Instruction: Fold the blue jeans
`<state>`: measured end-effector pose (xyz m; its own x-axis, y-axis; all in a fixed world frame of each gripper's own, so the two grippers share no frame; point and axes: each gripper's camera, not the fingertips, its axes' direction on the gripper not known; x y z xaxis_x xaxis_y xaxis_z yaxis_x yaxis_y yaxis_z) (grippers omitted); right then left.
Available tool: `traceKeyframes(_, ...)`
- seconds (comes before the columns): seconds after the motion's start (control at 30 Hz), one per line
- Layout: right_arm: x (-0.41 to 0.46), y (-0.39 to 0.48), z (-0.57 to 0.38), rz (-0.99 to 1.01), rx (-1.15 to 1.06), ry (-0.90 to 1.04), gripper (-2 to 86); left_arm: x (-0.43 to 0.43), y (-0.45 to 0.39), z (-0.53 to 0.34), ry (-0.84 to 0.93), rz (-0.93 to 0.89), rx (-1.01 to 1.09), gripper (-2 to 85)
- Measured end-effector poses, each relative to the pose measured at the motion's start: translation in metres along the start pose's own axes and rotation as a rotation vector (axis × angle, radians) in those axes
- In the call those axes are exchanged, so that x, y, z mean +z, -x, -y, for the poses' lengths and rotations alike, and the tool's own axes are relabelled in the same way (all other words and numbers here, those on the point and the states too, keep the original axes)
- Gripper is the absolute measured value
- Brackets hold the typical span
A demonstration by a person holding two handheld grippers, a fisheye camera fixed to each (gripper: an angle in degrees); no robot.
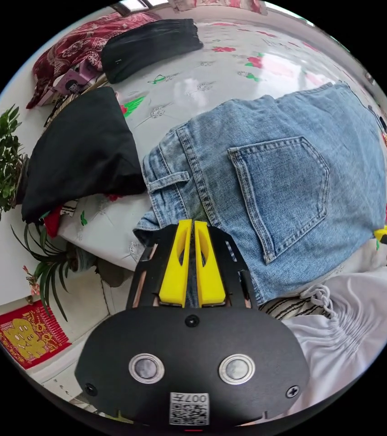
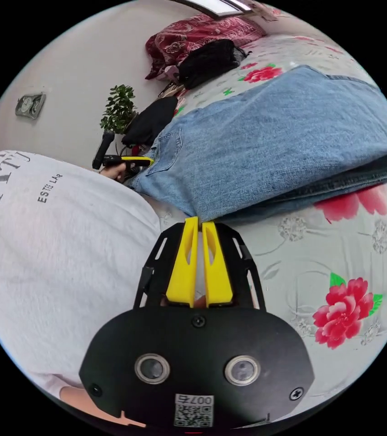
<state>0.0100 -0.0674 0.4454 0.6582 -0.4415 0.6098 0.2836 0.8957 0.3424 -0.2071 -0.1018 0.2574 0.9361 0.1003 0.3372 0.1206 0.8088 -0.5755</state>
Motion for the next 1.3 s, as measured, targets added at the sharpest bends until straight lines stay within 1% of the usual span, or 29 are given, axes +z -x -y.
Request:
traceKeyframes(0.07, -0.008, -0.009, -0.008, 0.0, 0.047, 0.002, 1.0, 0.001, -0.003, 0.0, 0.02, 0.022, 0.004, -0.8)
traceKeyframes(0.17, -0.057, -0.02, -0.023, -0.021, 0.072, -0.099, 2.7, 0.004, -0.004, -0.012, 0.018, 0.027, -0.007, -0.8)
traceKeyframes(0.23, -0.108, -0.04, -0.031, -0.082, 0.137, -0.245, 4.7, 0.007, -0.003, -0.02, 0.011, 0.008, -0.031, -0.8)
traceKeyframes(0.27, -0.121, -0.047, -0.032, -0.104, 0.154, -0.286, 5.2, 0.007, -0.002, -0.021, 0.009, 0.003, -0.04, -0.8)
traceKeyframes(0.33, -0.169, -0.077, -0.029, -0.203, 0.278, -0.465, 6.8, 0.006, 0.001, -0.019, 0.019, -0.017, -0.088, -0.8)
traceKeyframes(0.37, -0.181, -0.085, -0.028, -0.218, 0.303, -0.513, 7.1, 0.004, 0.002, -0.017, 0.019, -0.018, -0.107, -0.8)
traceKeyframes(0.4, -0.201, -0.1, -0.026, -0.254, 0.358, -0.603, 7.5, -0.004, 0.003, -0.016, -0.014, -0.015, -0.142, -0.9)
traceKeyframes(0.43, -0.218, -0.114, -0.021, -0.301, 0.403, -0.67, 7.7, -0.018, 0.002, -0.016, -0.103, -0.012, -0.157, -0.9)
traceKeyframes(0.5, -0.237, -0.135, -0.011, -0.375, 0.467, -0.719, 7.7, -0.035, -0.006, -0.015, -0.226, -0.047, -0.136, -0.9)
traceKeyframes(0.53, -0.247, -0.149, -0.003, -0.423, 0.509, -0.737, 7.6, -0.037, -0.012, -0.009, -0.238, -0.067, -0.119, -0.9)
traceKeyframes(0.6, -0.257, -0.172, 0.009, -0.47, 0.567, -0.741, 6.9, -0.027, -0.021, 0.002, -0.18, -0.06, -0.125, -0.9)
traceKeyframes(0.67, -0.264, -0.193, 0.018, -0.48, 0.609, -0.732, 5.7, -0.004, -0.027, 0.011, -0.074, -0.047, -0.146, -1.0)
traceKeyframes(0.7, -0.267, -0.206, 0.023, -0.482, 0.632, -0.702, 4.3, 0.017, -0.03, 0.013, 0.022, -0.017, -0.158, -1.0)
traceKeyframes(0.77, -0.272, -0.219, 0.027, -0.51, 0.65, -0.647, 2.2, 0.03, -0.035, 0.006, -0.018, 0.004, -0.119, -1.0)
traceKeyframes(0.8, -0.276, -0.224, 0.029, -0.515, 0.619, -0.605, 1.3, 0.034, -0.038, 0.004, -0.029, 0.012, -0.106, -0.9)
traceKeyframes(0.87, -0.283, -0.229, 0.024, -0.495, 0.593, -0.583, 0.6, 0.037, -0.041, 0.009, -0.004, 0.021, -0.111, -0.9)
traceKeyframes(1.0, -0.302, -0.232, -0.015, -0.395, 0.58, -0.719, 0.8, 0.048, -0.032, 0.014, 0.029, -0.053, -0.229, -0.9)
traceKeyframes(1.07, -0.314, -0.241, -0.032, -0.332, 0.599, -0.8, 1.8, 0.052, -0.034, 0.013, 0.023, -0.053, -0.228, -0.9)
traceKeyframes(1.17, -0.337, -0.266, -0.046, -0.236, 0.636, -0.885, 6.1, 0.06, -0.036, 0.014, 0.025, -0.055, -0.255, -0.8)
traceKeyframes(1.23, -0.345, -0.297, -0.048, -0.106, 0.694, -0.904, 9.8, 0.066, -0.029, 0.011, 0.025, -0.114, -0.341, -0.3)
traceKeyframes(1.27, -0.346, -0.302, -0.049, -0.074, 0.69, -0.932, 10.6, 0.067, -0.027, 0.009, 0.016, -0.136, -0.355, -0.2)
traceKeyframes(1.3, -0.348, -0.311, -0.051, -0.013, 0.699, -0.979, 10.8, 0.067, -0.022, 0.003, -0.018, -0.198, -0.38, 0.7)
